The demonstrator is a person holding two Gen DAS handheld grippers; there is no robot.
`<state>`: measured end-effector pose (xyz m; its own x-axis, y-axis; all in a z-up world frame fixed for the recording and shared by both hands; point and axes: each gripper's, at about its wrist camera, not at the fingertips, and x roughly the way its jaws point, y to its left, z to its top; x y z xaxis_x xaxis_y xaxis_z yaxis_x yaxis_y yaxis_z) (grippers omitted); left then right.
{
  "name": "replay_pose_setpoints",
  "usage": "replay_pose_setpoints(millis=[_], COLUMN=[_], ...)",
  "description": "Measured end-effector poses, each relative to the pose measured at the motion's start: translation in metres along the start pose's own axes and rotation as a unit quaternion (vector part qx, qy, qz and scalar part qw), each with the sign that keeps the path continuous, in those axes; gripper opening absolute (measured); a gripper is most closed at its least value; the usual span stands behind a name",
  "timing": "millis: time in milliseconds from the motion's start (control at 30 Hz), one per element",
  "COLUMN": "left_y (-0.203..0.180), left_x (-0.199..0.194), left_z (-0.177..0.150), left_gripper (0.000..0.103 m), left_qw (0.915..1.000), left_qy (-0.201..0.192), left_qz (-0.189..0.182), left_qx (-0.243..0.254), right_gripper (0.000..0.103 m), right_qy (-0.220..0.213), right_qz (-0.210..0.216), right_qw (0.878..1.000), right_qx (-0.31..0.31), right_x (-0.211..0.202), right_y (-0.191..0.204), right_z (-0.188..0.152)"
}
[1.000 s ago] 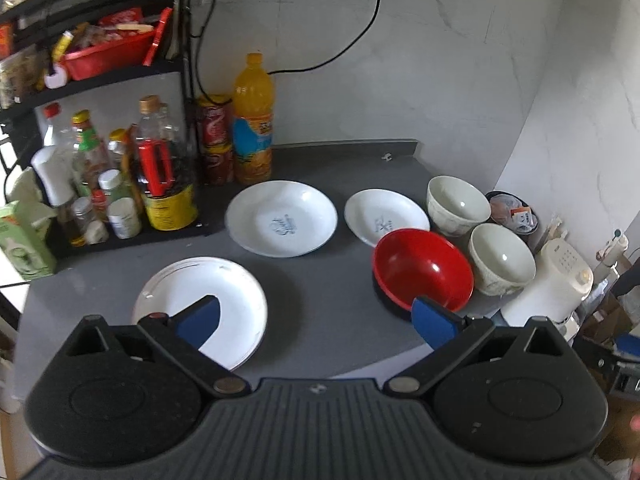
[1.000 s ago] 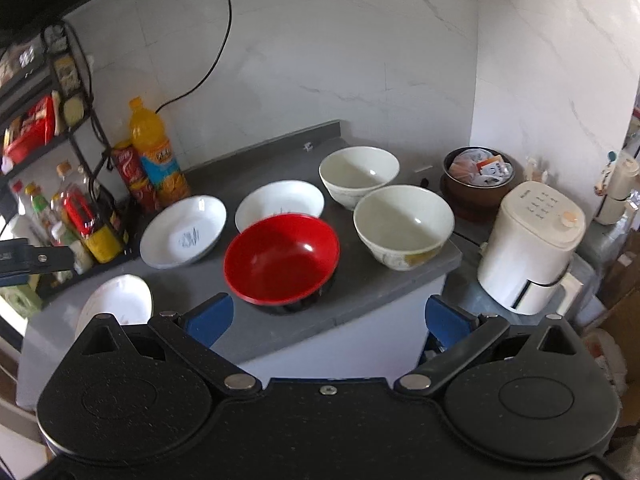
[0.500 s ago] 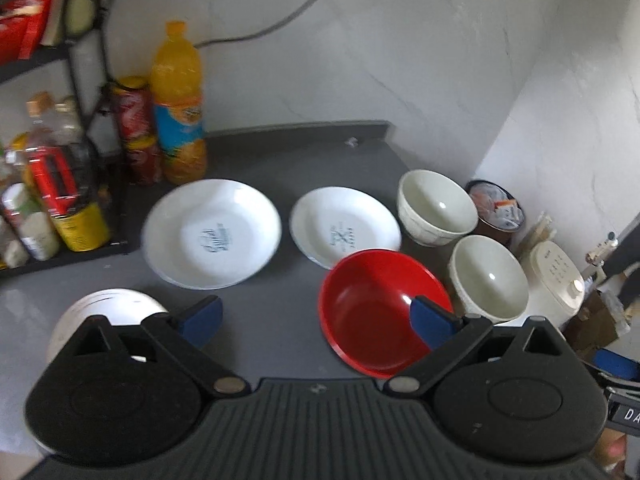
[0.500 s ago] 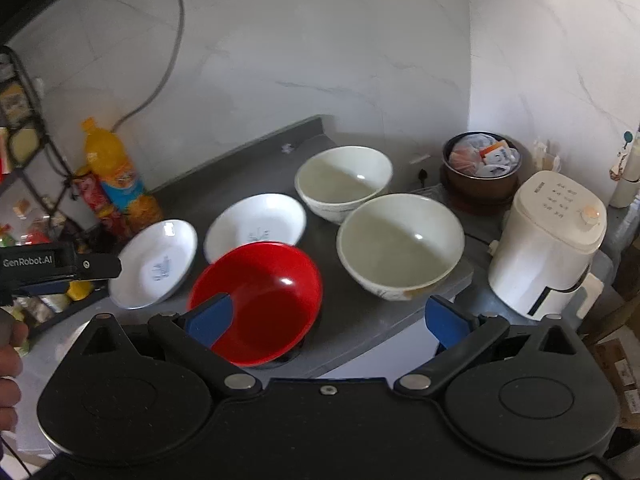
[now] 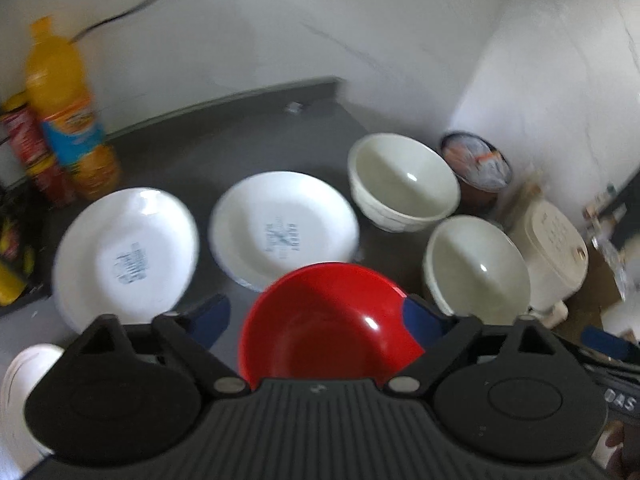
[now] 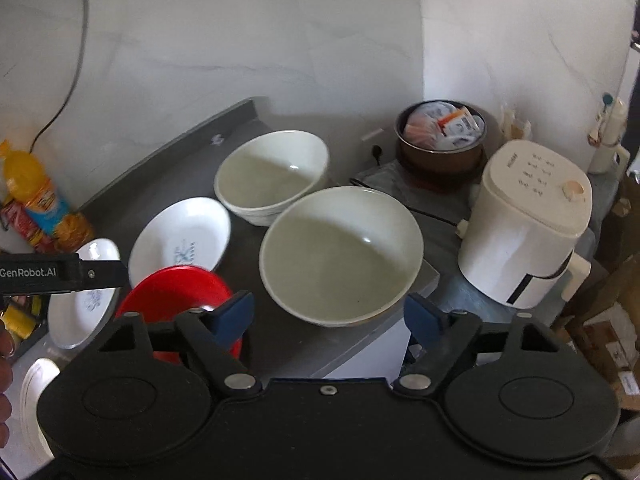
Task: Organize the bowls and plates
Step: 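Close both grippers on the rim of the large cream bowl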
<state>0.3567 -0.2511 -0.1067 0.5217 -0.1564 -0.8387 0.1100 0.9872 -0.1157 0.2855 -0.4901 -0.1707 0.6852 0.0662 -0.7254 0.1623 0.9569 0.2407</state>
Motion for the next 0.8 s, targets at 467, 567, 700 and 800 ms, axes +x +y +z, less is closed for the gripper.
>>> replay_pose_setpoints(millis=[467, 567, 700, 800], left_y=[-0.048, -0.056, -0.07, -0.079], left_x=[0.071, 0.087, 0.109, 0.126], left_z=[0.039, 0.042, 0.045, 0.046], left_gripper=[0.065, 0.06, 0.059, 0.059], left_qw=[0.9974, 0.9967, 0.9956, 0.9948], left_qy=[0.038, 0.053, 0.067, 0.08], left_qz=[-0.042, -0.046, -0.046, -0.046], left_qx=[0.044, 0.042, 0.046, 0.044], right_gripper=[0.059, 0.058, 0.058, 0.058], right_qy=[0.019, 0.03, 0.041, 0.046], right_qz=[-0.044, -0.049, -0.053, -0.052], right_qw=[0.997, 0.995, 0.993, 0.991], right_qx=[0.065, 0.082, 0.093, 0.113], right_x=[0.042, 0.054, 0.071, 0.08], right_y=[-0.036, -0.043, -0.05, -0.058], right_z=[0.006, 0.005, 0.005, 0.005])
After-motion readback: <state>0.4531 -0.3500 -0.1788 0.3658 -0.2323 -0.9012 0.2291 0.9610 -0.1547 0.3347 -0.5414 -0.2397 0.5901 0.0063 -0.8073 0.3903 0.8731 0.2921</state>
